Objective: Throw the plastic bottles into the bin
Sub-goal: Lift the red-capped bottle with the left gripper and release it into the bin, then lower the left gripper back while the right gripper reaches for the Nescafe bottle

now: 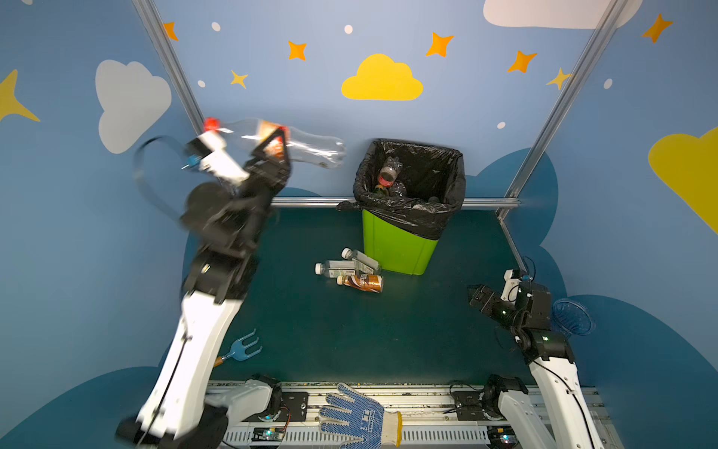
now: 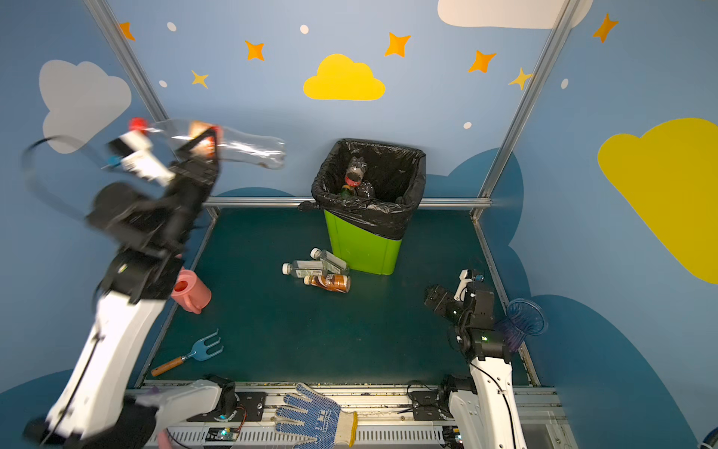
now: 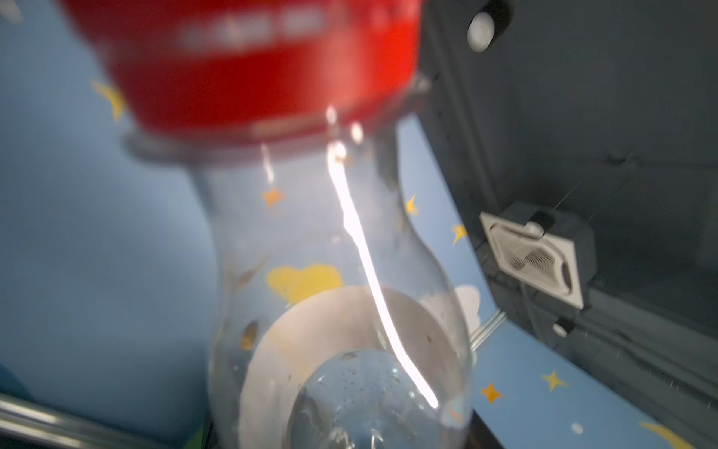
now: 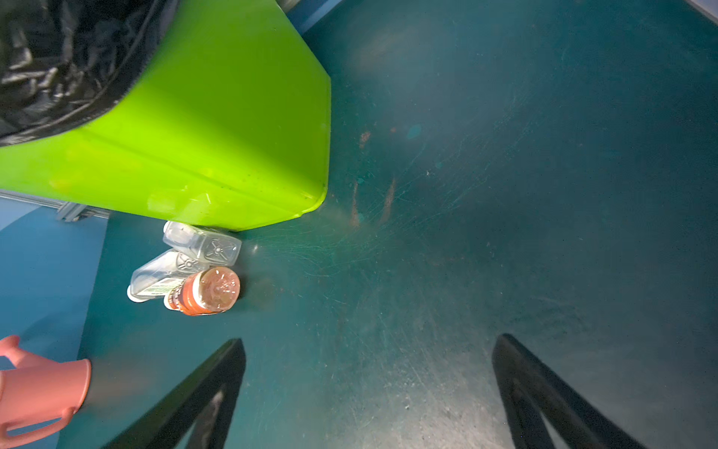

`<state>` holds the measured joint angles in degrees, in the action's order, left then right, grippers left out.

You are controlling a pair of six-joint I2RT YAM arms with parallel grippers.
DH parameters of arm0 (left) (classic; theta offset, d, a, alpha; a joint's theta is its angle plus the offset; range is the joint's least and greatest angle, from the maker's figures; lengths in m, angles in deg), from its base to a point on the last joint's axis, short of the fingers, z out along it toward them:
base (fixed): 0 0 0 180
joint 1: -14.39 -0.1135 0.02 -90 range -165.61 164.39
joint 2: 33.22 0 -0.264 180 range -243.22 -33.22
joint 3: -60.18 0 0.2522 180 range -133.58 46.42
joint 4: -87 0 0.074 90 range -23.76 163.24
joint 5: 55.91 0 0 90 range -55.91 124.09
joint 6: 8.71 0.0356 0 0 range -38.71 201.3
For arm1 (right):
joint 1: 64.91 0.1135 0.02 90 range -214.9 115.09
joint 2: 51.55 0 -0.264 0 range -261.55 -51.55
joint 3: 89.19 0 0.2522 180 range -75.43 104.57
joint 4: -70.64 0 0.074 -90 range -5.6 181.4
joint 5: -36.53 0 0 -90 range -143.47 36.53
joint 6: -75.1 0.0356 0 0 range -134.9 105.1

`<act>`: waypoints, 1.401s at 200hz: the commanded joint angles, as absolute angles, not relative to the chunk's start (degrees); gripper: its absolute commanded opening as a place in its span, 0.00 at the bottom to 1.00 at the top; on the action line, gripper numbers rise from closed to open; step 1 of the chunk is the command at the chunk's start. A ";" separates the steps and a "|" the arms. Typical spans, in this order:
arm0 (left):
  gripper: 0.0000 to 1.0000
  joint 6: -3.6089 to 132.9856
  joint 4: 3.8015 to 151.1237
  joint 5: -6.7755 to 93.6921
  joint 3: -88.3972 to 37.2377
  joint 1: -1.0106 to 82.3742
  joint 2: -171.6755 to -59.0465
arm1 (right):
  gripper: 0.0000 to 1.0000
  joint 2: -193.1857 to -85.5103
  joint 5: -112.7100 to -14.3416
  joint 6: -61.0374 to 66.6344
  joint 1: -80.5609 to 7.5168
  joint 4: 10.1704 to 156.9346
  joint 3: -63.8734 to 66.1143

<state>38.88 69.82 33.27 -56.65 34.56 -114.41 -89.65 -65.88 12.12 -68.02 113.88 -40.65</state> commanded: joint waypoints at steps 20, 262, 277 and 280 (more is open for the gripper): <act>0.99 47.13 50.82 43.00 -87.00 42.34 -138.05 | 0.98 -88.73 -68.17 11.75 -68.29 114.35 -38.40; 1.00 42.55 57.21 31.01 -17.53 26.12 -91.73 | 0.96 -100.87 -67.96 13.40 -57.18 107.73 -35.09; 1.00 41.92 55.61 30.61 -13.66 24.66 -89.90 | 0.96 -103.81 -66.92 13.65 -53.49 106.50 -33.93; 1.00 41.69 55.32 30.58 -12.65 24.41 -89.43 | 0.95 -104.65 -66.61 13.66 -52.53 106.22 -33.69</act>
<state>43.21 57.67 30.78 -17.26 26.14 -91.63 -101.52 -69.33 13.76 -57.07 109.57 -37.11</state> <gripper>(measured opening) 0.998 0.961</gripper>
